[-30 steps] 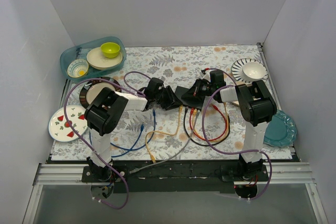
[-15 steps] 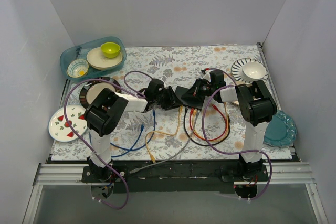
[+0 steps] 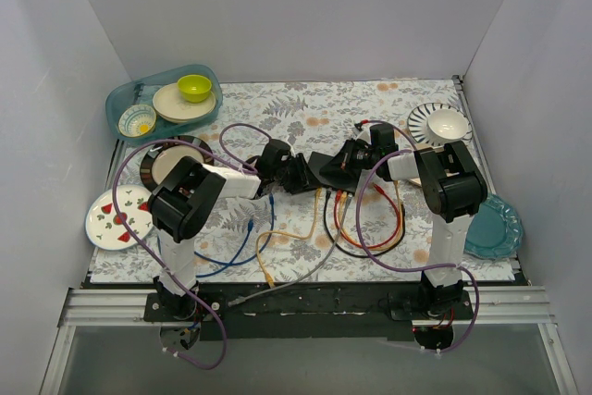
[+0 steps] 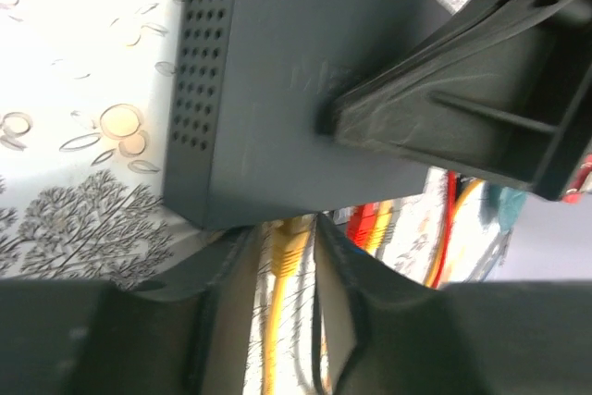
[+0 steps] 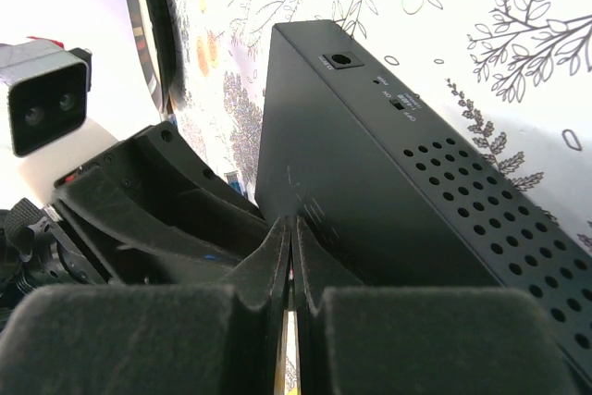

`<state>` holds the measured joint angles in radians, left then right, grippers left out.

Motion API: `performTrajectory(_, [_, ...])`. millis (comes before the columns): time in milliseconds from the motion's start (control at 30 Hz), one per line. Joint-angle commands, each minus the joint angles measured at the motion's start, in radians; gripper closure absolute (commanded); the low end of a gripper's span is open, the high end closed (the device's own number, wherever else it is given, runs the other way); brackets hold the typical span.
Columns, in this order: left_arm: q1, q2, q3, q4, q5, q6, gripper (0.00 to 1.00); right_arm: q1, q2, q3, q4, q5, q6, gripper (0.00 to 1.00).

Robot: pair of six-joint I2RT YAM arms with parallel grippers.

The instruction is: Pull the plug from the switch port

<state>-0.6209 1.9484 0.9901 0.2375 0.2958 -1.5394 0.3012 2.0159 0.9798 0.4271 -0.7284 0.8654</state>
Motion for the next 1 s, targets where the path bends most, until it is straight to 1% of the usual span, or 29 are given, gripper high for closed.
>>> performTrajectory(0, [0.001, 0.058, -0.054, -0.271, -0.13, 0.081, 0.74, -0.002, 0.064, -0.029, -0.125, 0.098, -0.055, 0.94])
performTrajectory(133, [0.001, 0.076, -0.034, -0.285, -0.133, 0.073, 0.75, -0.001, 0.064, -0.03, -0.125, 0.099, -0.055, 0.94])
performTrajectory(300, [0.001, 0.11, 0.013, -0.319, -0.13, 0.062, 0.8, 0.001, 0.063, -0.035, -0.123, 0.101, -0.055, 0.94])
performTrajectory(433, [0.001, 0.118, 0.039, -0.33, -0.129, 0.062, 0.91, -0.001, 0.058, -0.041, -0.122, 0.101, -0.057, 0.94])
performTrajectory(467, [0.001, 0.118, 0.036, -0.33, -0.127, 0.062, 0.96, -0.001, 0.057, -0.041, -0.122, 0.101, -0.055, 0.94])
performTrajectory(533, [0.001, 0.113, 0.033, -0.331, -0.119, 0.064, 1.0, 0.0, 0.055, -0.044, -0.122, 0.101, -0.057, 0.94])
performTrajectory(800, [0.001, 0.063, -0.051, -0.313, -0.104, 0.048, 1.0, -0.002, 0.052, -0.047, -0.119, 0.099, -0.059, 0.94])
performTrajectory(967, [0.001, 0.02, -0.09, -0.308, -0.122, 0.024, 1.0, -0.002, 0.05, -0.053, -0.117, 0.101, -0.059, 0.94])
